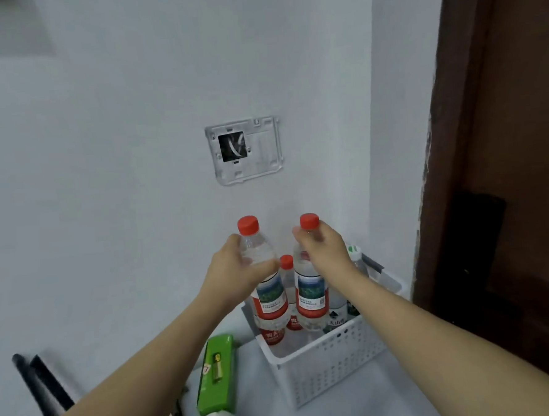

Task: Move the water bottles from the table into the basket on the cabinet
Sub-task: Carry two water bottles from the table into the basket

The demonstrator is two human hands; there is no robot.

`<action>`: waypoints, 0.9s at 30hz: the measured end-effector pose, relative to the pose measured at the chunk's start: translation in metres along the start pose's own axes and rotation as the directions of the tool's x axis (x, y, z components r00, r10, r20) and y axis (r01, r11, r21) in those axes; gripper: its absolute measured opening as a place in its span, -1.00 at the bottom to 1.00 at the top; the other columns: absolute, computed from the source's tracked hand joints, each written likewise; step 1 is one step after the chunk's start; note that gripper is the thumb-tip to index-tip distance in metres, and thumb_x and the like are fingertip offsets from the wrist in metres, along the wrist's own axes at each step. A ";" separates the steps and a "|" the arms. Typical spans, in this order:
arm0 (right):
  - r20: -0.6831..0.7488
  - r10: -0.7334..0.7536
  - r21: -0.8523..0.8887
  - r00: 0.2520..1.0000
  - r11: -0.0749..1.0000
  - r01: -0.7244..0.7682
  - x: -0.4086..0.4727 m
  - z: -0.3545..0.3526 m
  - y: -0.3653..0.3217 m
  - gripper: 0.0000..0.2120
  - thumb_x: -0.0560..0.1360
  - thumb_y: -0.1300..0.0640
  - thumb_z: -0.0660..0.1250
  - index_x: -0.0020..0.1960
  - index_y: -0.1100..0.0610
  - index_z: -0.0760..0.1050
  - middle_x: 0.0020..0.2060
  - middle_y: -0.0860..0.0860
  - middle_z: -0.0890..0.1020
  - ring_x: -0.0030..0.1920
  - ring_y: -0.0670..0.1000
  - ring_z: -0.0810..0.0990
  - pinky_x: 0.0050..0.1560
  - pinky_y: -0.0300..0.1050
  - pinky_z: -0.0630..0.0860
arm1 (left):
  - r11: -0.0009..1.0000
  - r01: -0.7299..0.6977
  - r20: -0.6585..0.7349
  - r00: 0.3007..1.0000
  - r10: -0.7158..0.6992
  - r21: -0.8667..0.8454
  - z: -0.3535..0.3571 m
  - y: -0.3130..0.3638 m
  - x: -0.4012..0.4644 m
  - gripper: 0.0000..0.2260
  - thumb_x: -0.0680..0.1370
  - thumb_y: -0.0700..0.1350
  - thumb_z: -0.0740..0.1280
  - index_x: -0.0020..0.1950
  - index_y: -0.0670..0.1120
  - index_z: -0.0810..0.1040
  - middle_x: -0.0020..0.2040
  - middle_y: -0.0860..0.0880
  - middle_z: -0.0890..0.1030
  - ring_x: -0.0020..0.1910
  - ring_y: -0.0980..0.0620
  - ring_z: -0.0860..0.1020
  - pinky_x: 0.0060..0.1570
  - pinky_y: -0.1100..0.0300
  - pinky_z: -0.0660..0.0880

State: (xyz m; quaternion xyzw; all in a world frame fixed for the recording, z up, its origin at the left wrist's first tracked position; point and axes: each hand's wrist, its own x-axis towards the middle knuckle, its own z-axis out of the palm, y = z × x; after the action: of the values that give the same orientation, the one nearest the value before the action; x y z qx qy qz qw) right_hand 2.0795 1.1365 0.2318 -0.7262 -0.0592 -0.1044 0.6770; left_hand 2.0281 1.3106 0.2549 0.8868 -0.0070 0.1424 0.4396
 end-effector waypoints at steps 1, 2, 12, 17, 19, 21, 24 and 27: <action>0.026 0.011 -0.022 1.000 1.000 -0.010 0.003 0.004 0.007 -0.87 0.50 -0.11 0.37 -0.02 -0.09 0.52 -0.07 -0.16 0.63 -0.05 -0.16 0.59 -0.10 -0.23 0.47 | 1.000 0.016 0.016 1.000 -0.016 -0.013 0.006 -0.007 0.001 -0.55 0.30 0.12 0.52 0.09 0.01 0.49 -0.02 0.07 0.65 -0.09 0.12 0.63 -0.18 0.18 0.58; 0.052 0.025 -0.046 0.998 0.999 -0.023 0.005 0.007 0.013 -0.85 0.50 -0.10 0.38 0.02 -0.09 0.53 -0.04 -0.16 0.63 -0.02 -0.17 0.59 -0.06 -0.22 0.46 | 0.999 0.033 0.032 0.999 -0.032 -0.027 0.011 -0.014 0.002 -0.56 0.28 0.13 0.52 0.06 0.02 0.50 -0.04 0.07 0.65 -0.10 0.12 0.64 -0.16 0.15 0.60; 0.247 0.145 -0.178 0.958 0.979 -0.102 0.002 0.015 0.070 -0.72 0.52 -0.11 0.35 0.20 -0.07 0.47 0.10 -0.16 0.59 0.15 -0.09 0.52 0.16 -0.05 0.41 | 0.917 -0.090 0.075 0.995 0.066 0.388 0.057 -0.079 -0.012 -0.49 0.22 0.38 0.28 0.07 0.18 0.44 -0.11 0.20 0.49 -0.12 0.11 0.43 -0.10 0.12 0.34; 0.238 0.078 -0.168 0.968 0.985 -0.038 -0.004 0.022 0.084 -0.86 0.55 0.00 0.35 0.04 -0.18 0.42 0.04 -0.15 0.55 0.10 -0.17 0.50 0.11 -0.13 0.41 | 0.844 0.012 0.024 0.999 -0.029 0.536 0.067 -0.094 -0.015 -0.34 0.24 0.39 0.31 0.30 0.23 0.37 0.18 0.13 0.47 0.09 -0.01 0.31 0.00 0.09 0.11; 0.202 0.025 -0.181 0.979 0.983 0.012 -0.004 0.021 0.086 -0.74 0.55 0.12 0.34 0.00 -0.23 0.37 0.01 -0.19 0.51 0.05 -0.23 0.48 0.01 -0.25 0.41 | 0.817 0.063 0.026 0.995 -0.094 0.573 0.070 -0.091 -0.013 -0.37 0.22 0.35 0.35 0.25 0.24 0.36 0.10 0.11 0.46 0.03 -0.02 0.24 -0.02 0.07 0.09; 0.144 -0.008 -0.174 0.990 0.984 0.033 -0.002 0.018 0.087 -0.60 0.53 0.28 0.31 -0.03 -0.25 0.35 0.01 -0.18 0.50 0.05 -0.21 0.49 -0.02 -0.29 0.43 | 0.782 0.093 0.029 0.990 -0.141 0.617 0.072 -0.087 -0.013 -0.41 0.20 0.37 0.34 0.18 0.24 0.35 -0.06 0.12 0.44 -0.01 -0.02 0.20 -0.04 0.02 0.10; 0.118 -0.045 -0.223 0.992 0.972 0.070 0.001 0.018 0.088 -0.58 0.50 0.38 0.28 -0.10 -0.18 0.36 -0.03 -0.17 0.48 -0.01 -0.21 0.49 -0.04 -0.31 0.43 | 0.749 0.098 0.042 0.985 -0.165 0.656 0.079 -0.082 -0.015 -0.39 0.20 0.36 0.31 0.20 0.24 0.31 -0.08 0.09 0.48 0.07 -0.07 0.24 0.07 -0.06 0.14; 0.165 -0.079 -0.286 0.983 0.950 0.125 -0.001 0.023 0.089 -0.55 0.49 0.39 0.27 -0.17 -0.19 0.32 -0.08 -0.18 0.44 -0.07 -0.33 0.45 -0.12 -0.44 0.40 | 0.740 0.088 0.024 0.990 -0.140 0.667 0.089 -0.081 -0.020 -0.36 0.24 0.34 0.30 0.27 0.19 0.29 0.03 0.07 0.53 0.14 -0.10 0.26 0.16 -0.13 0.12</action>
State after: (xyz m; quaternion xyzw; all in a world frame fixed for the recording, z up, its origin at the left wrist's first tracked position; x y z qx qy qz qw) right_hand 2.1002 1.1527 0.1436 -0.8209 -0.1316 -0.0916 0.5481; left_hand 2.0420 1.2887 0.1360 0.9883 0.0825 0.0761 0.1029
